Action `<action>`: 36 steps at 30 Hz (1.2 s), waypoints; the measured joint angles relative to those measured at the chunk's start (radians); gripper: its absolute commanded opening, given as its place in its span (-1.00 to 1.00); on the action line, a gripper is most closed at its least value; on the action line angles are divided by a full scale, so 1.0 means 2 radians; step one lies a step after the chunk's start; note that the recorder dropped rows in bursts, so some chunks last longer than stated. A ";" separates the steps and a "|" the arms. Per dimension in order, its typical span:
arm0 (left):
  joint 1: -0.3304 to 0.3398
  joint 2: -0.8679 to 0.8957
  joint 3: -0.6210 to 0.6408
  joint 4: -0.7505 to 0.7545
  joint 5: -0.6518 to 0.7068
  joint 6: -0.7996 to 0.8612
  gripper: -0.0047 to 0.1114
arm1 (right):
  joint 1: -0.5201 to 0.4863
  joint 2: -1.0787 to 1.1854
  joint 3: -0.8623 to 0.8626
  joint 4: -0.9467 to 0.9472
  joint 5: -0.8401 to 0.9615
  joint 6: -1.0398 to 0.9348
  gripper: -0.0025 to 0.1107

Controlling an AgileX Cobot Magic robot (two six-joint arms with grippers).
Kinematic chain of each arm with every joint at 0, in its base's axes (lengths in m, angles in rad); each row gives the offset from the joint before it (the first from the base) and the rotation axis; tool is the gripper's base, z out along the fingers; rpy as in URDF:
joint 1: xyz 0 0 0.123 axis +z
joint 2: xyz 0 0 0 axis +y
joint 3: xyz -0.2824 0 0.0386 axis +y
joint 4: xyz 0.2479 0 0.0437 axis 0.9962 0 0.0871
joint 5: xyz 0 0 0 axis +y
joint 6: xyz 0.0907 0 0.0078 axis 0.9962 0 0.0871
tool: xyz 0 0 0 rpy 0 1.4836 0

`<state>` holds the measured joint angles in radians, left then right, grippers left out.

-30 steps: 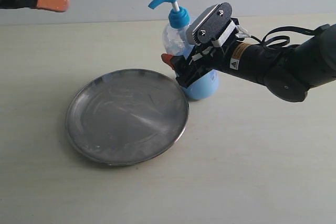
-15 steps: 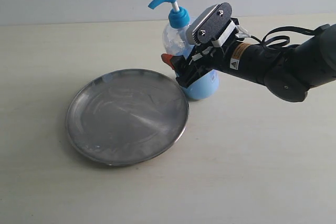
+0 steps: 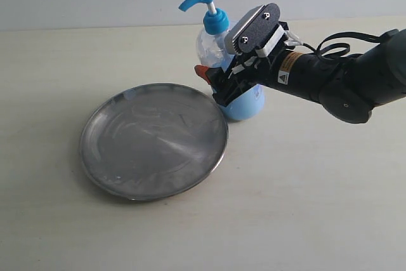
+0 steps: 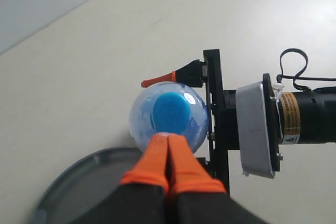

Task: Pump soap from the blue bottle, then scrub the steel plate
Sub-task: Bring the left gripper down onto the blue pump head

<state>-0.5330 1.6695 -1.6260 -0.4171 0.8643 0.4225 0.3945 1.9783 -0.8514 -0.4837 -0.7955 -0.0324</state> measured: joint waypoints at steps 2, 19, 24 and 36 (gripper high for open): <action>-0.001 0.008 -0.010 0.000 0.005 -0.002 -0.92 | 0.000 0.000 0.000 0.000 0.000 0.000 -0.96; -0.030 0.071 -0.063 0.010 0.012 -0.006 -0.92 | 0.000 0.000 0.000 0.000 0.000 -0.001 -0.96; -0.030 0.071 -0.063 0.032 0.011 -0.018 -0.92 | 0.000 0.000 0.000 0.000 0.000 -0.001 -0.96; -0.030 0.078 -0.064 0.034 0.006 -0.028 -0.92 | 0.000 0.000 0.000 0.000 0.000 -0.001 -0.96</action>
<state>-0.5924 1.8264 -1.7541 -0.3491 0.8764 0.3659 0.3945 1.9783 -0.8514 -0.4837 -0.7961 -0.0342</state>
